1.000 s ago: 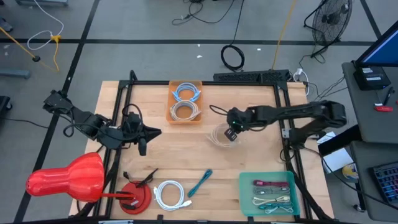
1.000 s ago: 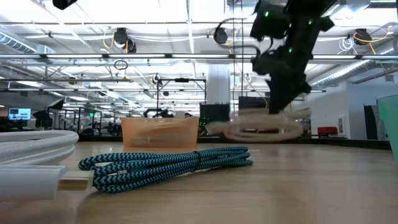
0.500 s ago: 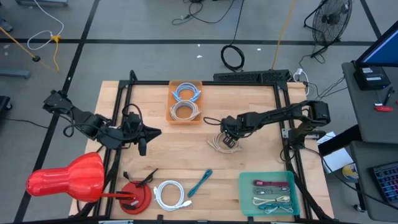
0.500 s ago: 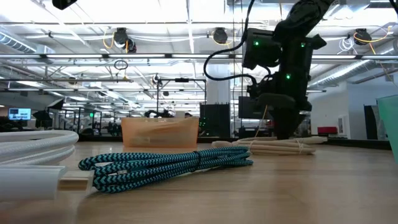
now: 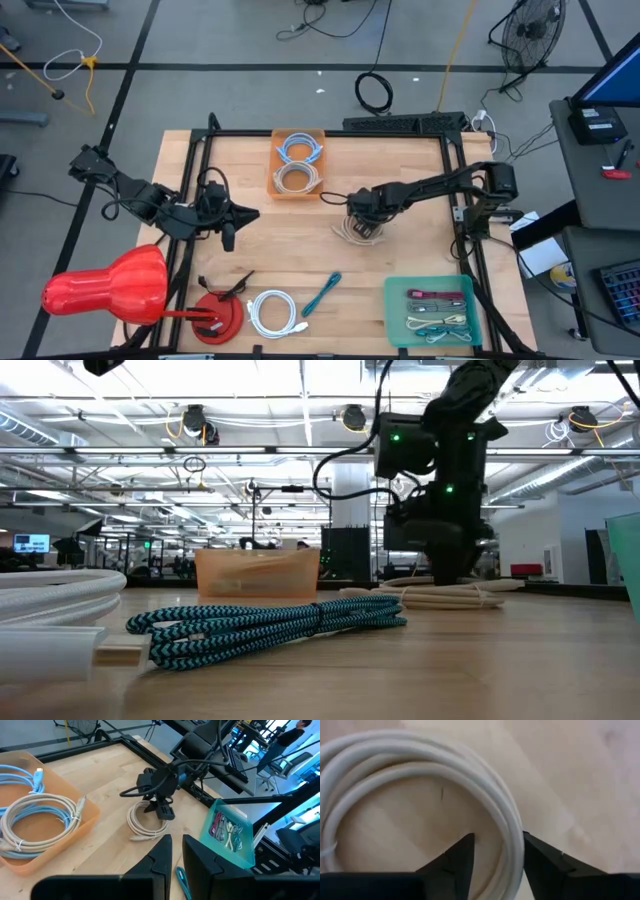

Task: Pick & Place USB Port
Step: Put the brown usb cable into the orange bin

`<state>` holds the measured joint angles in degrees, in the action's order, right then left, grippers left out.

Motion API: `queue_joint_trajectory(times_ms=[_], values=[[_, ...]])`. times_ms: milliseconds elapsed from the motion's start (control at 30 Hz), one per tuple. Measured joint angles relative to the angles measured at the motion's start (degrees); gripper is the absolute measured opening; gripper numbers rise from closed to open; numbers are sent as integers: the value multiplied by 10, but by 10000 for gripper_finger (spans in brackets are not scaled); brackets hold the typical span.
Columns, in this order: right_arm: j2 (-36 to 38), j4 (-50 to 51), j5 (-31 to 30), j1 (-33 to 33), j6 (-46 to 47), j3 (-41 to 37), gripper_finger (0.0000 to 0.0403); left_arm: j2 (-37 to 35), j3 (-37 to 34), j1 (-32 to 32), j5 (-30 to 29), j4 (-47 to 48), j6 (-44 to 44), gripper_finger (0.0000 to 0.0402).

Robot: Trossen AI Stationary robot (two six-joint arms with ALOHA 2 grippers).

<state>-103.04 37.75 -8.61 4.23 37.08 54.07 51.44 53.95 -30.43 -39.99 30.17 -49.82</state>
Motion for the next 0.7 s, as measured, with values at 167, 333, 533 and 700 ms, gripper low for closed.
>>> queue_joint_trajectory(times_ms=[167,333,533,700], values=[[-20,-2,-20,-11,4,-3,90,0,0,-1,1,0,2,47],[-17,-4,-18,-14,11,-5,16,0,0,0,5,1,6,46],[-8,0,25,-6,15,0,12,0,0,0,5,0,13,46],[63,46,46,-9,17,24,8,2,0,0,-15,-4,11,46]])
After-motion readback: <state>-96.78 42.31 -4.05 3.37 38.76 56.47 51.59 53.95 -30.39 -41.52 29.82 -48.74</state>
